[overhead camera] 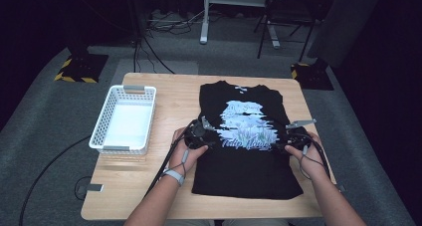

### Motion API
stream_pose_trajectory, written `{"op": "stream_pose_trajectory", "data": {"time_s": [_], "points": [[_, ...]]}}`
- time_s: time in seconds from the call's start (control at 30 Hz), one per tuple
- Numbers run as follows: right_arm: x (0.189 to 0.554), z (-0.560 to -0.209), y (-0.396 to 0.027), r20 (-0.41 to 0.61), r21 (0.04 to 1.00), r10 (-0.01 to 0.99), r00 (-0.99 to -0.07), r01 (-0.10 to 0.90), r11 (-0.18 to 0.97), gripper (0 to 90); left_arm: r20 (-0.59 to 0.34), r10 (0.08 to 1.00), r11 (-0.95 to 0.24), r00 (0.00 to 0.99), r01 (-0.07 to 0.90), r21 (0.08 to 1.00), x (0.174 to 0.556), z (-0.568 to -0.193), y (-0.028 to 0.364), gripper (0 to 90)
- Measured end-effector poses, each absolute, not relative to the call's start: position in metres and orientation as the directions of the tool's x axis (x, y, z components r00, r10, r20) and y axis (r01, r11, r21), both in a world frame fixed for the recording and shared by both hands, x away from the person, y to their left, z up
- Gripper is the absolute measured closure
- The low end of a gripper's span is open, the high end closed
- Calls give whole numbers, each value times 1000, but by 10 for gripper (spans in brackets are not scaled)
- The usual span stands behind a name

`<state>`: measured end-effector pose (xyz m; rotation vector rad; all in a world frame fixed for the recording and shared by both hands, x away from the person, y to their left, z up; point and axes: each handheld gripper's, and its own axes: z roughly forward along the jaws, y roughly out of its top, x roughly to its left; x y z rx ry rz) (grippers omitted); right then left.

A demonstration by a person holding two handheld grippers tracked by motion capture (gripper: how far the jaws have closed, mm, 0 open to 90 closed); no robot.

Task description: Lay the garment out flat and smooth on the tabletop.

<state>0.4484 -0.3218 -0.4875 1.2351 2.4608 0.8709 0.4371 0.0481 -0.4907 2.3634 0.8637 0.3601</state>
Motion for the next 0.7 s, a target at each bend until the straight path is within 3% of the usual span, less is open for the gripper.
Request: {"op": "stream_pose_trajectory", "data": {"time_s": [0.13, 0.7], "points": [[445, -496, -320, -6, 612, 770, -638, 607, 507, 254, 51, 645, -621, 763, 484, 617, 430, -495, 47, 411], [416, -499, -346, -9, 646, 720, -694, 545, 534, 250, 18, 596, -601, 803, 431, 673, 385, -503, 43, 436]]}}
